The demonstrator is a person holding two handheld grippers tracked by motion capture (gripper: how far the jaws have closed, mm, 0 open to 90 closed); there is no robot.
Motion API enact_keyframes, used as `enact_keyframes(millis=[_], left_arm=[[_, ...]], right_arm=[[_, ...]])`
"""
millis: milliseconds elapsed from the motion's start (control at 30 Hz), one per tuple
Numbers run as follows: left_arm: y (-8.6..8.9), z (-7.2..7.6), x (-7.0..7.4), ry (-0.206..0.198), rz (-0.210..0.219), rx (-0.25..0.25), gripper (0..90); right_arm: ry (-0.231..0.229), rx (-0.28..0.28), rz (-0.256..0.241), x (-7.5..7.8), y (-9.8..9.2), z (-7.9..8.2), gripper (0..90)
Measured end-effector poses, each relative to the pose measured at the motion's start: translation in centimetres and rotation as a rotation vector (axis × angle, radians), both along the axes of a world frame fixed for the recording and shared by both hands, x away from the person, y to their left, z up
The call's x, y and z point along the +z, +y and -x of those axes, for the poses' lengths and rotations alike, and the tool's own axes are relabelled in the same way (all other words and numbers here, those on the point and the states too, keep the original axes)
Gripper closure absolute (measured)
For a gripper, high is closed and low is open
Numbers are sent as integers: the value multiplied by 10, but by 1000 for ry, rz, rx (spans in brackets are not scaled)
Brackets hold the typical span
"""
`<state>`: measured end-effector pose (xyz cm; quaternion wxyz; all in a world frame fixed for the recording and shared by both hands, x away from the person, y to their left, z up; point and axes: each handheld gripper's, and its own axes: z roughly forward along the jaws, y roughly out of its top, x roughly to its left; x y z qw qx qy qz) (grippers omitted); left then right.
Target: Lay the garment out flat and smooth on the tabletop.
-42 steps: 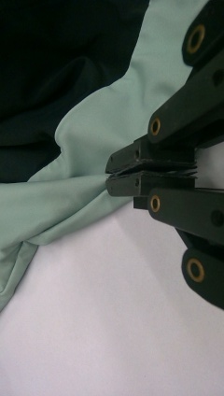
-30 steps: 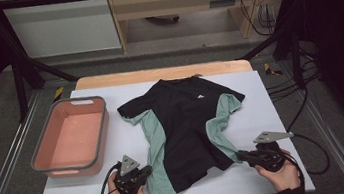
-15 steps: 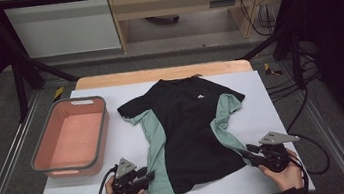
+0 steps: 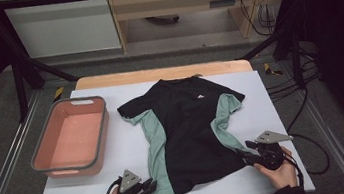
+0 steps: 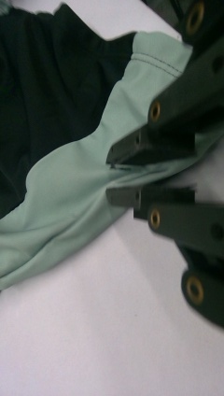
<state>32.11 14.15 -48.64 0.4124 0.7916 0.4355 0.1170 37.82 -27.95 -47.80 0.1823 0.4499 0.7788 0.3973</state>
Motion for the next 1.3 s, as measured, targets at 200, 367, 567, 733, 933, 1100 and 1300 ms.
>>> enact_keyframes(millis=[200,367,567,733,933,1100,1300], left_arm=[[22,-3,13,33,74,-29,875],[48,-3,35,42,73,-29,869],[39,-12,16,32,36,2,605],[36,-19,3,29,62,22,589],[32,-15,-3,35,77,15,784],[31,-13,-3,33,78,14,864],[30,-26,9,-10,89,48,871]], right_arm=[[60,73,-12,14,5,6,843],[120,115,-182,50,-1,27,813],[101,-30,-96,26,0,17,556],[70,-6,-87,15,-1,16,568],[119,50,-37,-3,12,14,624],[146,90,-27,-2,18,17,827],[62,40,-75,10,12,9,875]])
